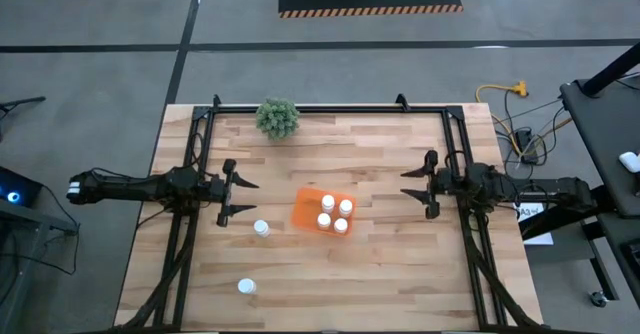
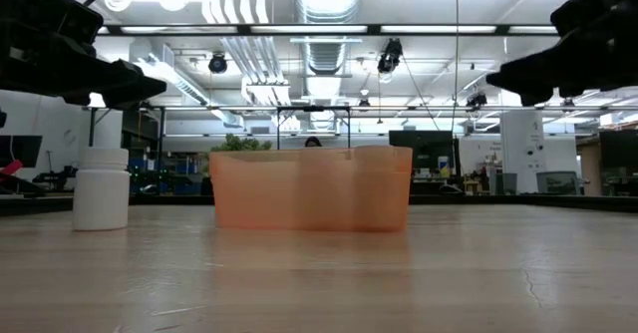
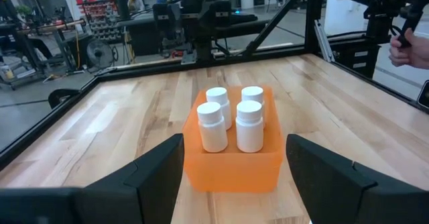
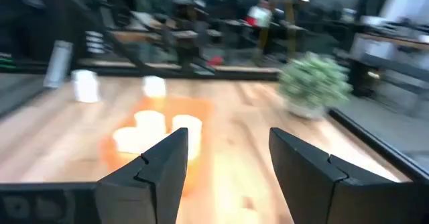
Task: Pick and place pill bottles into a basket
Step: Put the bottom pill bottle into the bin
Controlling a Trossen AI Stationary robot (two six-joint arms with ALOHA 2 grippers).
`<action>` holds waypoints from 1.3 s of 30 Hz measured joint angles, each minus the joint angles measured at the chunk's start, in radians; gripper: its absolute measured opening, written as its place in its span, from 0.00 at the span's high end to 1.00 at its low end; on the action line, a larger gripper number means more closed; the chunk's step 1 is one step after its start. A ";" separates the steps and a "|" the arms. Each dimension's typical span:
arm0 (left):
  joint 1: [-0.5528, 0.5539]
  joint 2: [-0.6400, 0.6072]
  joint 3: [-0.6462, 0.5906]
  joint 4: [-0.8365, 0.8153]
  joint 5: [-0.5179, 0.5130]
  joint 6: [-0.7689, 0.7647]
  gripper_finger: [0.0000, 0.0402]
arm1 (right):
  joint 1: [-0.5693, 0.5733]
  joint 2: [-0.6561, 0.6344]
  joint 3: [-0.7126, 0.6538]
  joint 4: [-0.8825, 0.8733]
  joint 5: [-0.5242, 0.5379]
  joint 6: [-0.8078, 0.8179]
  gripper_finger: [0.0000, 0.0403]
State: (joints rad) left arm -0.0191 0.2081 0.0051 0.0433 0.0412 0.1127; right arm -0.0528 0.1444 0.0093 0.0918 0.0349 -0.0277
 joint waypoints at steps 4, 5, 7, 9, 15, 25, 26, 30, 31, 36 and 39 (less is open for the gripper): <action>0.000 0.001 0.000 0.000 0.000 0.000 0.39 | -0.001 0.000 0.000 -0.017 0.060 -0.040 0.51; 0.000 0.001 0.000 0.000 0.000 0.000 0.39 | 0.000 0.000 0.000 -0.024 0.060 -0.058 0.51; 0.000 0.000 0.000 0.000 0.000 0.000 0.39 | -0.001 0.001 0.000 -0.050 0.062 -0.084 0.51; 0.000 0.000 0.000 0.000 0.000 0.000 0.39 | 0.000 0.001 0.000 -0.068 0.062 -0.108 0.51; 0.000 -0.001 0.000 0.000 0.000 0.000 0.39 | 0.000 0.010 0.000 -0.068 0.063 -0.176 0.51; 0.000 -0.001 0.000 0.000 0.000 0.000 0.39 | 0.000 0.010 0.000 -0.068 0.063 -0.183 0.51; 0.000 -0.001 0.000 0.000 0.000 0.000 0.39 | 0.000 0.010 0.000 -0.068 0.063 -0.183 0.51; 0.000 0.000 0.000 0.000 0.000 0.000 0.39 | 0.000 0.010 0.000 -0.068 0.063 -0.183 0.51; 0.000 0.000 0.000 0.000 0.000 0.000 0.39 | 0.000 0.010 0.000 -0.068 0.063 -0.183 0.51; 0.000 -0.001 0.000 0.000 0.000 0.000 0.39 | 0.000 0.010 0.000 -0.068 0.063 -0.183 0.51; 0.000 -0.001 0.000 0.031 0.001 -0.063 0.39 | 0.000 0.010 0.000 -0.067 0.063 -0.183 0.51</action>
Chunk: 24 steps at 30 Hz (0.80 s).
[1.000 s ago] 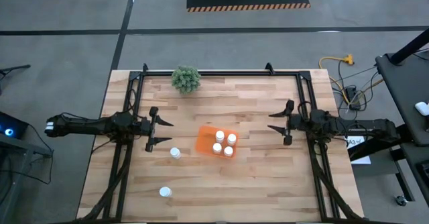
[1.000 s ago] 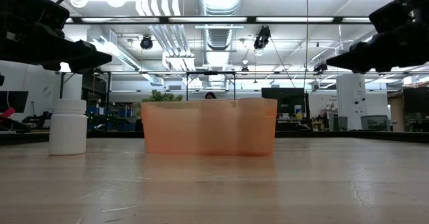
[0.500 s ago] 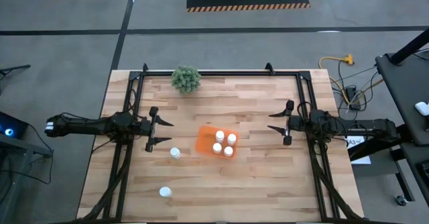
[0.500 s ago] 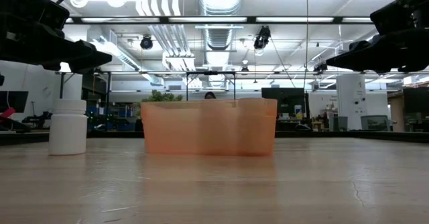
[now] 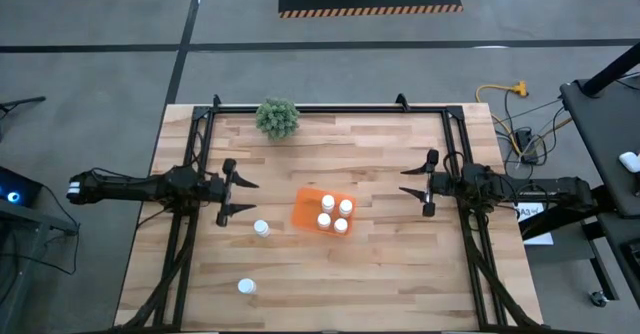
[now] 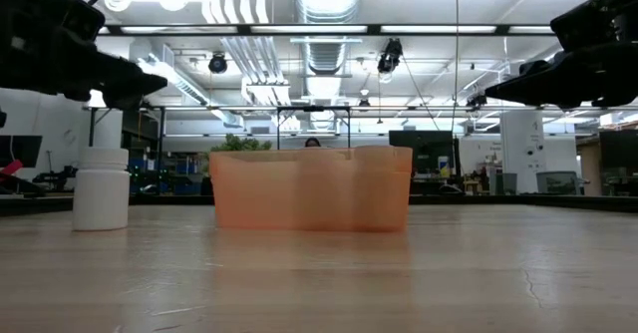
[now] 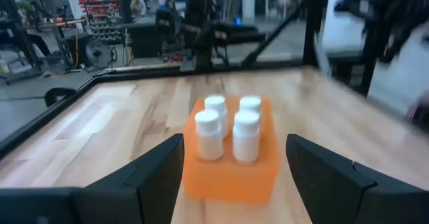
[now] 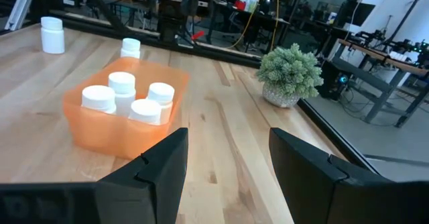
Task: Pick and place pill bottles into a basket
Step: Put the bottom pill bottle into the bin
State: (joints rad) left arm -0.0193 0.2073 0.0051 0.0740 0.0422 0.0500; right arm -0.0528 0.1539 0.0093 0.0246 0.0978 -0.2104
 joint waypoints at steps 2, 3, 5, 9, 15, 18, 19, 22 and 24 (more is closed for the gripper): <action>0.000 0.000 0.000 0.030 0.000 -0.059 0.39 | 0.000 0.000 0.000 0.000 0.000 0.000 0.51; 0.000 0.000 0.000 0.038 0.000 -0.074 0.39 | 0.000 0.000 0.000 0.000 0.000 0.000 0.51; 0.000 0.000 0.000 0.044 0.001 -0.072 0.39 | 0.000 0.000 0.000 0.000 0.000 0.000 0.51; 0.000 0.000 0.000 0.047 0.002 -0.069 0.39 | 0.000 0.000 0.000 0.000 0.000 0.000 0.51; 0.000 0.001 0.000 0.048 0.002 -0.069 0.39 | 0.000 0.000 0.000 0.000 0.000 0.000 0.51; 0.000 0.001 0.000 0.048 0.003 -0.072 0.39 | 0.000 0.000 0.000 0.001 0.000 0.000 0.51; 0.000 0.001 0.000 0.048 0.005 -0.074 0.39 | 0.000 0.000 0.000 0.000 0.000 0.000 0.51; 0.000 0.001 0.000 0.049 0.008 -0.077 0.39 | 0.000 0.000 0.001 0.001 0.000 0.000 0.51; 0.000 0.002 0.000 0.049 0.008 -0.074 0.39 | 0.000 0.000 0.001 0.001 0.000 0.000 0.51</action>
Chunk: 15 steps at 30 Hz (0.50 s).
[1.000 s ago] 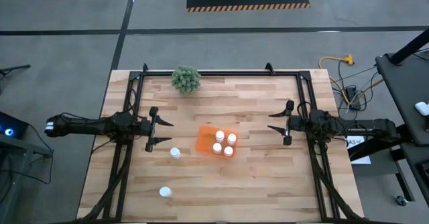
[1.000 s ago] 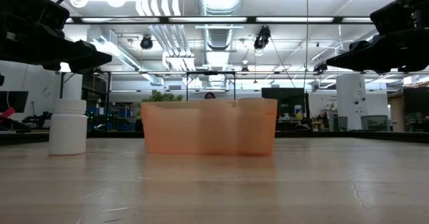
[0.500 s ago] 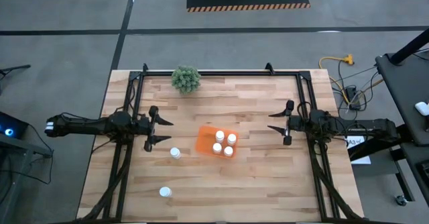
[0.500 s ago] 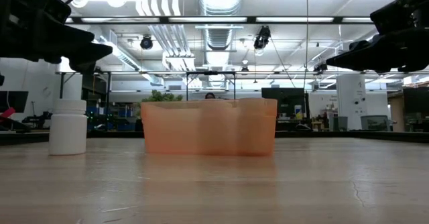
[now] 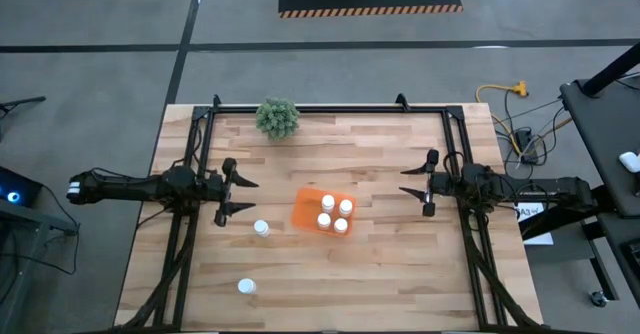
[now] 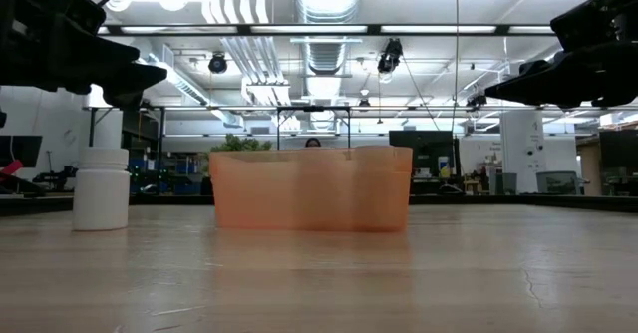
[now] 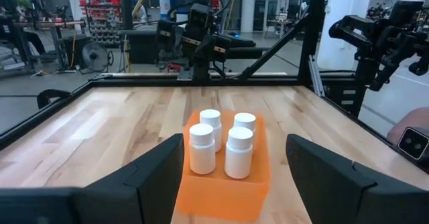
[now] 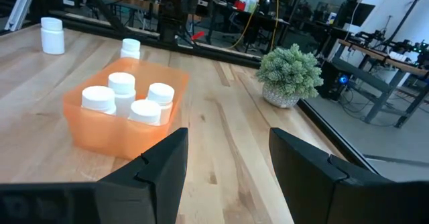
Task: Pick and place pill bottles into a basket
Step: Put the bottom pill bottle into the bin
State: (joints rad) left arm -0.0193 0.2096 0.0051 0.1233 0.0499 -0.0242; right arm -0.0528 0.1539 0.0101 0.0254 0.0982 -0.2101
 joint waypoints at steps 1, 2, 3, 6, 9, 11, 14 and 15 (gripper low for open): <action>0.000 -0.001 0.000 -0.001 0.000 -0.001 0.39 | 0.000 0.000 0.000 0.000 0.000 0.000 0.51; 0.000 -0.001 0.000 -0.001 0.000 -0.009 0.39 | 0.000 0.000 0.000 0.000 0.000 0.000 0.51; 0.000 -0.001 0.000 -0.001 0.000 -0.021 0.39 | 0.000 0.000 0.000 0.000 0.000 0.000 0.51; 0.000 0.004 0.000 0.000 0.005 -0.022 0.39 | 0.000 0.000 0.000 0.000 0.000 0.000 0.51; 0.000 0.004 0.000 0.000 0.008 -0.022 0.39 | 0.000 0.000 0.000 0.000 0.000 0.000 0.51; 0.000 0.008 0.000 -0.001 0.008 -0.023 0.39 | 0.000 0.000 0.000 0.000 0.000 0.000 0.51; 0.000 0.013 0.000 -0.002 0.008 -0.024 0.39 | 0.000 0.000 0.000 0.000 0.000 0.000 0.51; 0.000 0.017 0.000 -0.002 0.008 -0.024 0.39 | 0.000 0.000 0.000 0.000 0.000 0.000 0.51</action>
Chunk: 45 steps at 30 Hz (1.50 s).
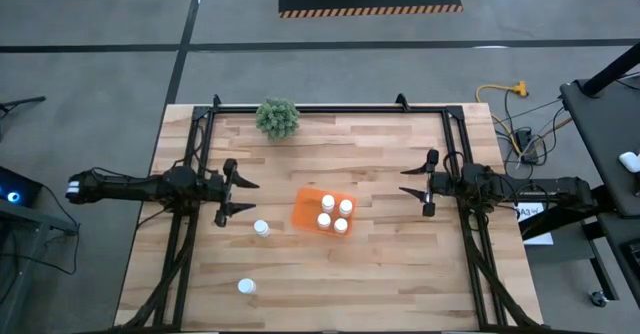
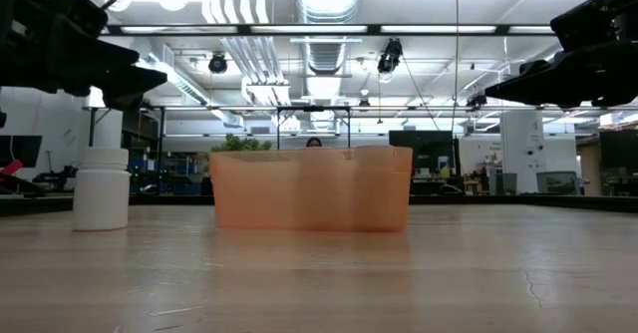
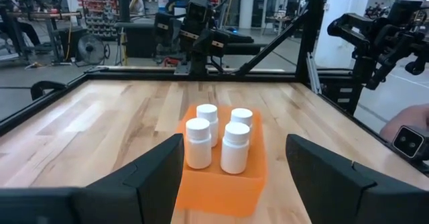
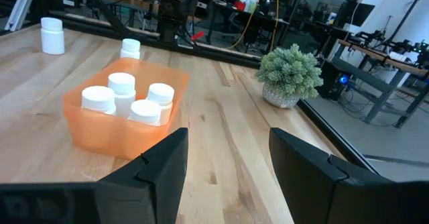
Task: Pick and place pill bottles into a basket
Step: Put the bottom pill bottle into the bin
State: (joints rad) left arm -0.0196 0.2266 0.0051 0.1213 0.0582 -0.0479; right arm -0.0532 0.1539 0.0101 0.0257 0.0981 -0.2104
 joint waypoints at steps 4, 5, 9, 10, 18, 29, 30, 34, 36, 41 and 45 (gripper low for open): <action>0.000 0.010 0.000 0.015 0.000 -0.028 0.39 | 0.000 0.000 0.000 0.000 0.000 0.000 0.51; 0.000 0.012 0.000 0.024 0.000 -0.055 0.39 | 0.000 0.000 0.000 0.000 0.000 0.000 0.51; 0.000 0.012 0.000 0.073 0.032 -0.077 0.39 | 0.000 0.000 0.000 0.000 0.000 0.000 0.51; 0.000 0.012 0.000 0.080 0.052 -0.077 0.39 | 0.000 0.000 0.000 0.000 0.000 0.000 0.51; -0.001 0.034 0.000 0.219 0.116 -0.105 0.39 | 0.000 0.000 0.000 0.000 0.000 0.000 0.51; -0.023 0.173 0.000 0.608 0.394 -0.153 0.39 | 0.000 0.000 0.000 0.000 0.000 0.000 0.51; -0.030 0.191 0.000 0.644 0.409 -0.156 0.39 | 0.000 0.000 0.000 0.000 0.000 0.000 0.51; -0.064 0.268 0.001 0.714 0.453 -0.156 0.39 | 0.000 0.000 0.000 0.000 0.000 0.000 0.51; -0.078 0.304 0.009 0.705 0.458 -0.153 0.39 | 0.000 0.000 0.000 0.000 0.000 0.000 0.51; -0.125 0.422 0.085 0.707 0.458 -0.127 0.39 | 0.000 0.000 0.000 0.000 0.000 0.000 0.51; -0.186 0.532 0.164 0.693 0.459 -0.083 0.39 | 0.000 0.000 0.000 0.000 0.000 0.000 0.51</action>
State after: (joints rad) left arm -0.2061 0.7586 0.1692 0.8138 0.5174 -0.1310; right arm -0.0532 0.1539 0.0101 0.0259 0.0981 -0.2104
